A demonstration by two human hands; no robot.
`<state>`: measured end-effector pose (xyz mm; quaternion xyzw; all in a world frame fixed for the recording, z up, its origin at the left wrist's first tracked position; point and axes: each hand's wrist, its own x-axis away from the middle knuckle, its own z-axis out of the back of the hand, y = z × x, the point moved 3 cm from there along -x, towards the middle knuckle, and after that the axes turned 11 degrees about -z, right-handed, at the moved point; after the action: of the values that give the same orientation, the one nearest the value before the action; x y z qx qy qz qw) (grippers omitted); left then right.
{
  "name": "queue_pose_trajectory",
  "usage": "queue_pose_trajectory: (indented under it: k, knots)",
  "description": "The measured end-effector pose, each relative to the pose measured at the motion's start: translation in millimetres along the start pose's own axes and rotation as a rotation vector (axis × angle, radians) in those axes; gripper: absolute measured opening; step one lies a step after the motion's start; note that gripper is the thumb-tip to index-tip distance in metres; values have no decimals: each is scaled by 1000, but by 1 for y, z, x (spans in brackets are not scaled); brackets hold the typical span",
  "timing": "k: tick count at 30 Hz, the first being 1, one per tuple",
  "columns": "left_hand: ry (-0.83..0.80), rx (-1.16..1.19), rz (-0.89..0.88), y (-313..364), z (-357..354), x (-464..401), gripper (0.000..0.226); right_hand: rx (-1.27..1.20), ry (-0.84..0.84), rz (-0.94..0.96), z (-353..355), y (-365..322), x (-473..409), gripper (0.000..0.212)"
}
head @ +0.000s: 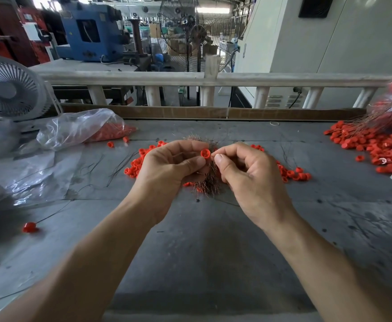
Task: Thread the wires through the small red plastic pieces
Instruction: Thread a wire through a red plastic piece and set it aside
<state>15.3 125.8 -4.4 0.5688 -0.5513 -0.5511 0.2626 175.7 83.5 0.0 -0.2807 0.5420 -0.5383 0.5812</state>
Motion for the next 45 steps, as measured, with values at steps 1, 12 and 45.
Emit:
queue_pose_trajectory:
  k: [1, 12, 45]
  knots:
    - [0, -5, -4, 0, 0, 0, 22, 5, 1, 3, 0, -1, 0, 15]
    - [-36, -69, -36, 0, 0, 1, 22, 15, 13, -35, 1, 0, 0, 13]
    - [-54, 100, 90, 5, -1, 1, 22, -120, -121, -170, 1, 9, -5, 20]
